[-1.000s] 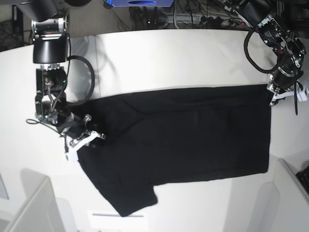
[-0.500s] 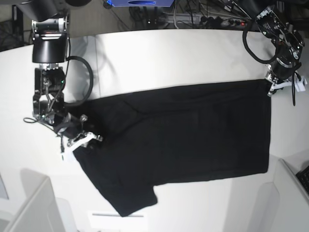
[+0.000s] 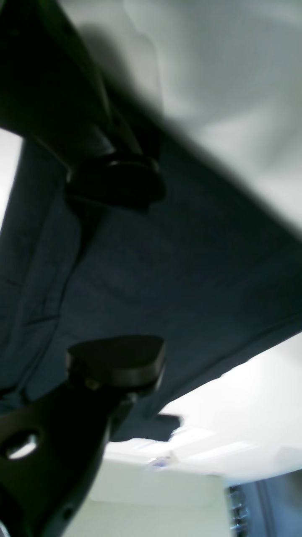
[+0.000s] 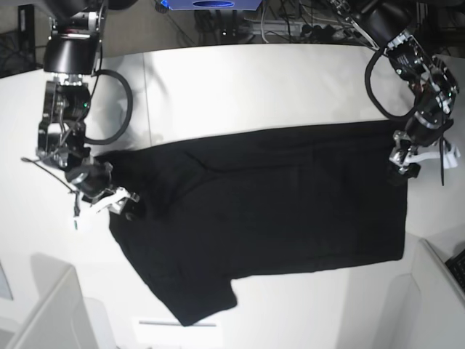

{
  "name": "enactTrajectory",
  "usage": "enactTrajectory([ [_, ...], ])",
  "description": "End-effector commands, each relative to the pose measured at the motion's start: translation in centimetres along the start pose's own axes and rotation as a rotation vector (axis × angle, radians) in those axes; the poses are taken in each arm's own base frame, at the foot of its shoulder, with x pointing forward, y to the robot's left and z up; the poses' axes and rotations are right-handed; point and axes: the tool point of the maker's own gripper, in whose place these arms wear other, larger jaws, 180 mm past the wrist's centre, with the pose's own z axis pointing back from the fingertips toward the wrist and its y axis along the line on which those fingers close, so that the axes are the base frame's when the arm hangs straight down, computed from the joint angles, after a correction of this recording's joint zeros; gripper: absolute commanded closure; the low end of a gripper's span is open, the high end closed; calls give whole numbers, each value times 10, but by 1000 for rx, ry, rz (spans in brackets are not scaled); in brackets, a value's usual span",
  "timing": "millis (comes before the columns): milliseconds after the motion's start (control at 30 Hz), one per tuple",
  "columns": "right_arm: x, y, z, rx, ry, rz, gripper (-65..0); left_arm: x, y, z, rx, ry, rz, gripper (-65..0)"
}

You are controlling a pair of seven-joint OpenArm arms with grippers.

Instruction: Fold the T-shirt properly

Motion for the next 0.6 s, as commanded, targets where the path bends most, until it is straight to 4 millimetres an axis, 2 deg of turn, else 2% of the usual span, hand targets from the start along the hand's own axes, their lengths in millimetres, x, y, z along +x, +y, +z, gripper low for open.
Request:
enactTrajectory([
  [0, 21, 8, 8, 22, -67, 29, -326, 16, -7, -3, -19, -30, -9, -472],
  [133, 15, 15, 18, 33, -75, 51, -326, 21, -5, -25, -24, 0, 44, -472],
  [267, 5, 17, 24, 34, -60, 59, -326, 32, -12, -31, -43, -17, 62, -472],
  [333, -2, 17, 26, 32, -51, 59, -326, 45, -15, -29, -47, -37, 47, -472],
  [467, -13, 16, 34, 26, -40, 61, -326, 55, -13, -23, -46, -66, 47, -472],
  [567, -15, -5, 49, -29, -75, -5, -326, 73, 7, 7, -22, -151, 56, -472],
])
